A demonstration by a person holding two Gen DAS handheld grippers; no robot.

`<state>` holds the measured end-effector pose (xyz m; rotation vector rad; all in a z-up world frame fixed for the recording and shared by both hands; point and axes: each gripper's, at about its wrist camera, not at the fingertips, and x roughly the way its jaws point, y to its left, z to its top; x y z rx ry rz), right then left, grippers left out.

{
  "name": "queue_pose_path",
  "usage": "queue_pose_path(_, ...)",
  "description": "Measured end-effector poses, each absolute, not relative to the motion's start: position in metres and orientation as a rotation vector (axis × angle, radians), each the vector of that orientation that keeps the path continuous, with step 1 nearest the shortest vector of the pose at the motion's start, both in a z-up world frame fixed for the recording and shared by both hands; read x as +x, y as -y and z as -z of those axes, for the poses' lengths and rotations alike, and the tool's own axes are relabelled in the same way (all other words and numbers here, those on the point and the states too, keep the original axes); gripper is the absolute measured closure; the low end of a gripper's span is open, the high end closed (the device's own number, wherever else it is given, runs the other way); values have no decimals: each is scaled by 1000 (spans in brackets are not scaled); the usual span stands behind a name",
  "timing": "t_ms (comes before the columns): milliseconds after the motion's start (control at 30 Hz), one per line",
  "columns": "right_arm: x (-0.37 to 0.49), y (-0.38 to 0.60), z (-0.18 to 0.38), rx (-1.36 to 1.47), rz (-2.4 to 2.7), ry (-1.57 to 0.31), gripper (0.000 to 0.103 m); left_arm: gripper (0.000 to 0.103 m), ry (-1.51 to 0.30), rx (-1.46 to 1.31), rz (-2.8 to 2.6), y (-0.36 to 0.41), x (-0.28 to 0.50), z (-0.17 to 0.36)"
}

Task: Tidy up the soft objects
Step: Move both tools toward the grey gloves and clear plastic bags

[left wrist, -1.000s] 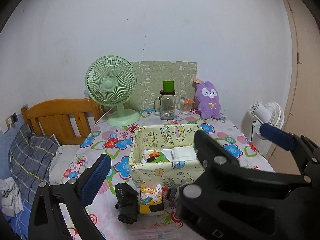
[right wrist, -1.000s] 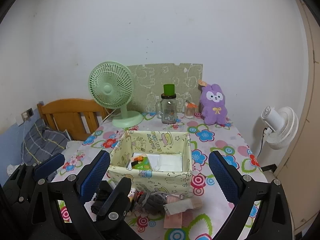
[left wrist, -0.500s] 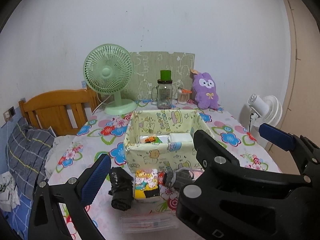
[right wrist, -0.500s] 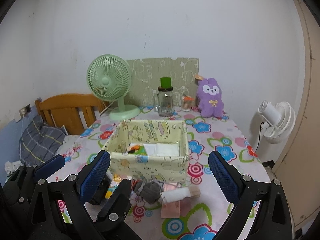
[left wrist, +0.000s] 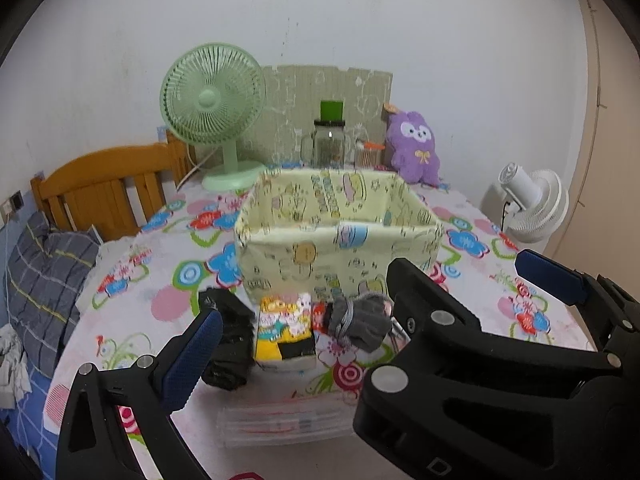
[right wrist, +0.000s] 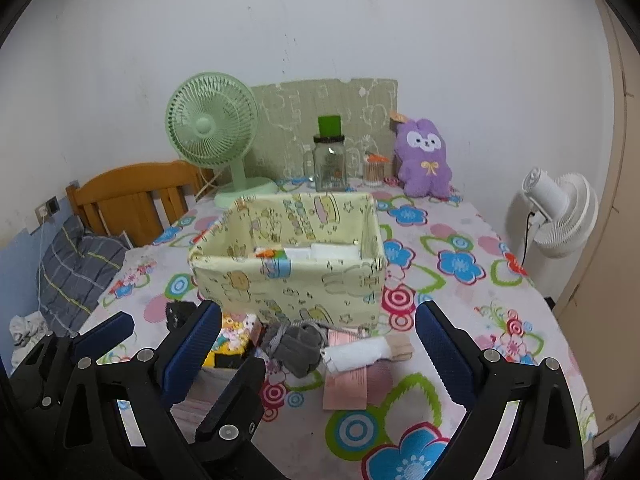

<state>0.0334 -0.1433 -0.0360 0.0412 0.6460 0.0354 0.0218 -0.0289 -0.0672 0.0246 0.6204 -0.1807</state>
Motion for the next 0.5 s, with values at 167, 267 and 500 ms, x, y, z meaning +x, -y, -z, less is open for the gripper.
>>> queue_pose_path(167,37,143,50,40,-35,-678,6,1,-654,22,175,29,24,81)
queue_pose_path(267,38,142,58,40,-37,-694,7,1,-675,17,172,27,25,88)
queue_pose_path(500,39,139,78,43,-47,-742,7,1,-714,8,158,23,25,106)
